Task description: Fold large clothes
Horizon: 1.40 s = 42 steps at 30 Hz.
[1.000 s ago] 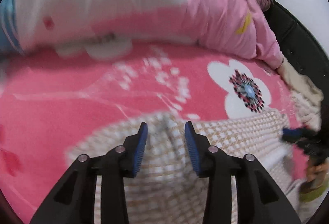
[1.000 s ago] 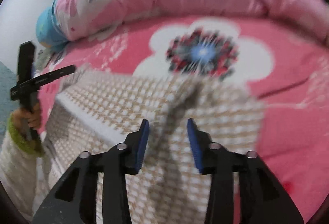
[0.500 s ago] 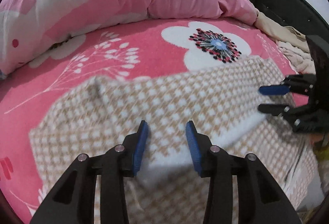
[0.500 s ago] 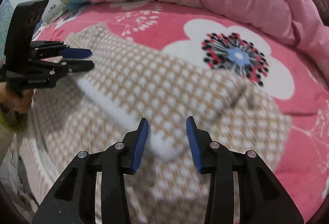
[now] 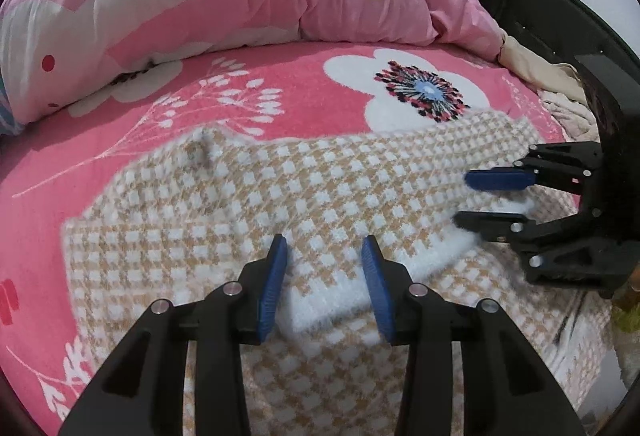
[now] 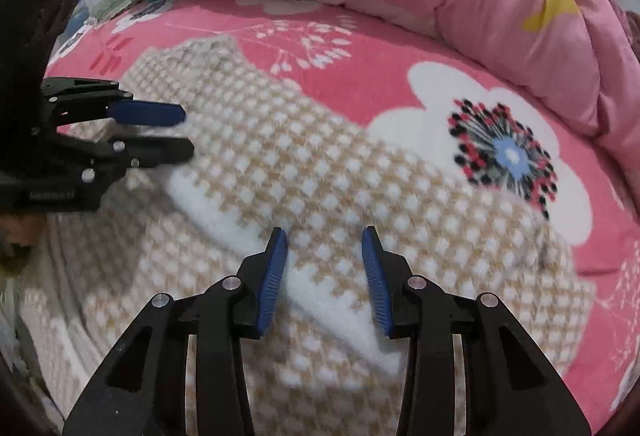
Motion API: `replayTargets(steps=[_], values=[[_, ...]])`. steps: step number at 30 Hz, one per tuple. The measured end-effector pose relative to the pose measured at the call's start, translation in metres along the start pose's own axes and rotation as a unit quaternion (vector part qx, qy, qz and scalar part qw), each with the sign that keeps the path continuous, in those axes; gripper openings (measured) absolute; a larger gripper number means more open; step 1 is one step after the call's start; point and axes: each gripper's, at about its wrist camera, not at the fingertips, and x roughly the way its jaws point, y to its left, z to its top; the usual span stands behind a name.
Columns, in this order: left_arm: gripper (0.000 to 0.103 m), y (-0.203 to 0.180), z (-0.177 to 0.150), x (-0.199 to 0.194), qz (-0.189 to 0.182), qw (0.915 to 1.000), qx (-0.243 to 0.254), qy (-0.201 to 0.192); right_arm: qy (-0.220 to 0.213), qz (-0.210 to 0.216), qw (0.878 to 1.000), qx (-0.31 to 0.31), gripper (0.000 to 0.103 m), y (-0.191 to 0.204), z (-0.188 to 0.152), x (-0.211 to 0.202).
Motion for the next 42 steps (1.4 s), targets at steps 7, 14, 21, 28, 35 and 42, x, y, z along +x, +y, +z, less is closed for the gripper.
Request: replayTargets(steps=[7,14,21,28,35,42], values=[[0.039,0.007,-0.005,-0.007,-0.012,0.9997,-0.018,-0.009,-0.01,-0.005,1.0,-0.002,0.037,0.013,0.001,-0.036],[0.039,0.008,-0.014,-0.011,-0.008,0.999,-0.042,-0.012,0.001,0.016,0.999,0.043,0.038,0.014,0.01,0.008],[0.039,0.011,-0.029,-0.028,-0.001,0.9987,-0.051,-0.004,-0.003,0.002,0.994,0.105,0.056,-0.001,-0.028,-0.053],[0.05,-0.002,-0.063,-0.089,0.035,0.9982,-0.046,-0.017,-0.064,0.017,0.992,0.109,0.08,0.013,-0.074,-0.122],[0.058,-0.016,-0.113,-0.134,0.068,0.9951,-0.066,-0.028,-0.088,0.035,0.991,0.091,0.087,0.052,-0.115,-0.149],[0.062,-0.026,-0.175,-0.152,0.094,0.9906,-0.09,-0.042,-0.076,0.056,0.992,0.086,0.089,0.088,-0.155,-0.145]])
